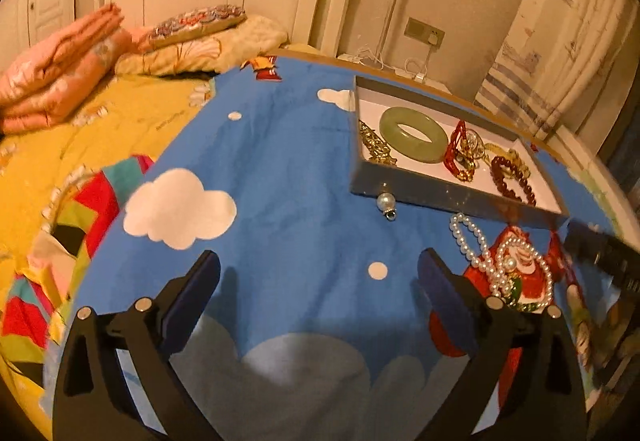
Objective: Organize jewelry
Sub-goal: 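Move both open tools back toward the pearl necklace and gold ring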
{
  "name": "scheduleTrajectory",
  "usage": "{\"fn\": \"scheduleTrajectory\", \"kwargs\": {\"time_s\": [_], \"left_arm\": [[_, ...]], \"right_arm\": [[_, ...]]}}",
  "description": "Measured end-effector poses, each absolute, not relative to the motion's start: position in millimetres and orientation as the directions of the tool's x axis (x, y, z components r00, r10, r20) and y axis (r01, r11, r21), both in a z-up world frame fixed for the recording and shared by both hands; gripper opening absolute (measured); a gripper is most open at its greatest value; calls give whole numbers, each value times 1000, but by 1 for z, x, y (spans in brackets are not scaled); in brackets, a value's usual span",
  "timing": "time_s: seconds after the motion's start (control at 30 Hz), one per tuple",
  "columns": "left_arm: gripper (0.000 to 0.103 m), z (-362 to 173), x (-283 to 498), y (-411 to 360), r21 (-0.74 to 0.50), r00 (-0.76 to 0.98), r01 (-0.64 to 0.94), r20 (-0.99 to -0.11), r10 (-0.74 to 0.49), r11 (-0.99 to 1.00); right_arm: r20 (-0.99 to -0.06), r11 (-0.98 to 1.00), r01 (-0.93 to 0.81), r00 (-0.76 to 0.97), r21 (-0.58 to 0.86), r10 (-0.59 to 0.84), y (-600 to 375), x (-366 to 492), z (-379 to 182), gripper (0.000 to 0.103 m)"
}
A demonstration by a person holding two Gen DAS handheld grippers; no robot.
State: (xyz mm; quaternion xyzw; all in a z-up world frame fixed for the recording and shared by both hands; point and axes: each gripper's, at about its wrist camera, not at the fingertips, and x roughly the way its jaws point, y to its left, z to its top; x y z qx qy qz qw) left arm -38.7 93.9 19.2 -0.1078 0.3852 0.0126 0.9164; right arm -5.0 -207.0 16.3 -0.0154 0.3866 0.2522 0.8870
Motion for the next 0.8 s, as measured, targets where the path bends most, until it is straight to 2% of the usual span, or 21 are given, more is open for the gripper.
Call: {"fn": "scheduleTrajectory", "kwargs": {"time_s": [0.23,0.6,0.7,0.73,0.77,0.8], "left_arm": [[99,11,-37,112,-326,697,-107,-698,-163,939],[100,13,-37,115,-372,708,-76,-673,-212,925],[100,14,-38,114,-376,710,-70,-670,-219,924],[100,14,-39,114,-377,710,-69,-669,-220,924],[100,14,-39,115,-379,711,-68,-668,-222,923],[100,14,-40,115,-381,712,-67,-666,-224,922]], "right_arm": [[-762,879,-472,545,64,348,-184,-4,1,70],[-787,875,-484,542,-6,294,-169,1,-7,71],[-782,865,-502,545,-16,302,-165,-2,-7,61],[-778,854,-520,544,-20,313,-163,-4,-6,51],[-775,843,-537,542,-22,325,-160,-7,-5,38],[-771,835,-549,543,-29,331,-156,-10,-5,30]]}}
